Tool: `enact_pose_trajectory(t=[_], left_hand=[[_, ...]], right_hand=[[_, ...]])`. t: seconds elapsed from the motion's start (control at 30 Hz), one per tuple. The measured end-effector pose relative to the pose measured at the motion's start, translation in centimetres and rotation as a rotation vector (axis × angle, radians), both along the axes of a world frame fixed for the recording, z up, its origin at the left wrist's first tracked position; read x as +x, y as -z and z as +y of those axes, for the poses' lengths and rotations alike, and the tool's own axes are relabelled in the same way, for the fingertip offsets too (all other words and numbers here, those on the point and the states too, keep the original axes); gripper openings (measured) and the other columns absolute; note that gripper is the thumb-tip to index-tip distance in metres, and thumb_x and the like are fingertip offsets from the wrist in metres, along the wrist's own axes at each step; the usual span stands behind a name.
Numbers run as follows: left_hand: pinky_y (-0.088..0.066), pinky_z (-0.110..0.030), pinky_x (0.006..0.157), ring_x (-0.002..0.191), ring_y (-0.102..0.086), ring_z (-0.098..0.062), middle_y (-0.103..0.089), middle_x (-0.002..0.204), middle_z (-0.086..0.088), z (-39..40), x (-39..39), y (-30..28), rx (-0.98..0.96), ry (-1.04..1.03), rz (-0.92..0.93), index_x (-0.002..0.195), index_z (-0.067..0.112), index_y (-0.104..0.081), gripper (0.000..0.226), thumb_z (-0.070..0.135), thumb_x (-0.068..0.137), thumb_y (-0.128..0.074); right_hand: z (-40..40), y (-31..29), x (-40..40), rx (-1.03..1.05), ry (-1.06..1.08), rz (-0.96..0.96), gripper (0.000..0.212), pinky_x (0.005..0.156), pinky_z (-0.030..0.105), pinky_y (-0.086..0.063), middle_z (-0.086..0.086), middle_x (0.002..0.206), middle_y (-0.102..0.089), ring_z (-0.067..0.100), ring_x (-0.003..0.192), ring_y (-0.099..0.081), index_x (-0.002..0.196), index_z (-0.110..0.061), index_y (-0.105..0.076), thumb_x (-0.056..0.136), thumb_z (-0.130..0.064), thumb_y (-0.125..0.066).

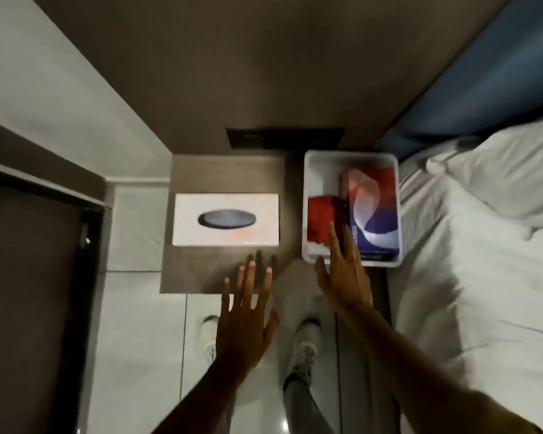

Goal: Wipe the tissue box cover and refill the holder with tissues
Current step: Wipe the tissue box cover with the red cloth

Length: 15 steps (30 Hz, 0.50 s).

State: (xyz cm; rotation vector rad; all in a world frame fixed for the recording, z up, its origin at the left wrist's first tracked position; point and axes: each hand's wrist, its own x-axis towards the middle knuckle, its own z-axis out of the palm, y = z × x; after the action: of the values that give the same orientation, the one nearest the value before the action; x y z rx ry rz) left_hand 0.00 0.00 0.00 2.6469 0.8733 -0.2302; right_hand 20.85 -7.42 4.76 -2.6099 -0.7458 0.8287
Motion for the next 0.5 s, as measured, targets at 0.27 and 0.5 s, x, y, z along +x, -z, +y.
enact_pose_trajectory(t=[0.27,0.5], left_hand=[[-0.011,-0.061,0.126,0.160,-0.004,-0.030,-0.002,0.172,-0.010,-1.6,-0.6,14.8,0.101,-0.100,0.063,0.162,0.023,-0.008,0.075,0.060,0.101,-0.030],[-0.001,-0.065,0.124,0.159,-0.005,-0.035,-0.006,0.172,-0.012,-2.1,-0.4,17.5,0.156,-0.135,0.071,0.161,0.023,-0.014,0.087,0.072,0.093,-0.037]], right_hand=[[3.4,12.0,4.1,-0.084,-0.079,-0.105,0.070,0.112,0.064,-0.037,0.007,0.171,0.003,0.037,0.156,-0.011,0.162,-0.033,-0.004,0.104,-0.039,-0.044],[4.7,13.3,4.3,-0.125,-0.023,-0.286,0.074,0.101,0.065,-0.044,0.010,0.166,-0.024,0.040,0.149,-0.030,0.157,-0.032,-0.023,0.095,-0.038,-0.062]])
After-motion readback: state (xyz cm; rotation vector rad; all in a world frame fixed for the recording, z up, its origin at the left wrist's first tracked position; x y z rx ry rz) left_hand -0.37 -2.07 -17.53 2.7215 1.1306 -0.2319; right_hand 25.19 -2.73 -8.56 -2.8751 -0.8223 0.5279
